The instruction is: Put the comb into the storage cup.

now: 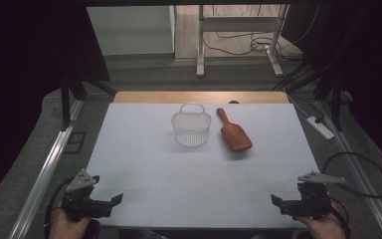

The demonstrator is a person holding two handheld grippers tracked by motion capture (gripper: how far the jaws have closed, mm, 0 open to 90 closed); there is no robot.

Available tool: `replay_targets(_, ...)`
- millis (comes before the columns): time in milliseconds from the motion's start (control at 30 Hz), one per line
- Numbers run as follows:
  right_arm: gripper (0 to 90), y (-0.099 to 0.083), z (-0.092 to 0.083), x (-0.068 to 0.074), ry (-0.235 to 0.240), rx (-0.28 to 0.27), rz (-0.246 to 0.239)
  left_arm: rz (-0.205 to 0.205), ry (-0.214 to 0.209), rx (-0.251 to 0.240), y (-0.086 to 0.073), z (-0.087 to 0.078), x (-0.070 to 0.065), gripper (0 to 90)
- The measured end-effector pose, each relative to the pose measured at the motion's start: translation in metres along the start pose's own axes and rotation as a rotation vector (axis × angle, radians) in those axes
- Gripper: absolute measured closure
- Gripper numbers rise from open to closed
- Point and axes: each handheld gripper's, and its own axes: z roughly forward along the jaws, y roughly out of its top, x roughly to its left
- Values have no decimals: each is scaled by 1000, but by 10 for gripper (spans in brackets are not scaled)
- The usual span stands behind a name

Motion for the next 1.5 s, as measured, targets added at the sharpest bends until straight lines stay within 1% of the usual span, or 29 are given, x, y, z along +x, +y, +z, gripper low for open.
replay_targets(300, 0, 1, 1, 3, -11, 13, -21, 3, -8, 10, 0, 1, 0, 0)
replay_targets(500, 0, 1, 2, 5, -24, 20, -37, 0, -16, 7, 0, 1, 1, 0)
replay_targets(800, 0, 1, 2, 6, -25, 23, -48, -2, -27, 0, 0, 1, 2, 0)
replay_targets(933, 0, 1, 2, 6, -22, 23, -52, 8, -25, 2, 0, 1, 1, 0)
replay_targets(1200, 0, 2, 3, 8, -10, 29, -74, 5, -28, 4, 0, 1, 1, 0)
replay_targets(1333, 0, 3, 3, 9, 1, 23, -77, 12, -26, 6, 0, 1, 1, 0)
replay_targets(1500, 0, 6, 3, 8, 12, 18, -86, 9, -27, 6, 0, 1, 1, 0)
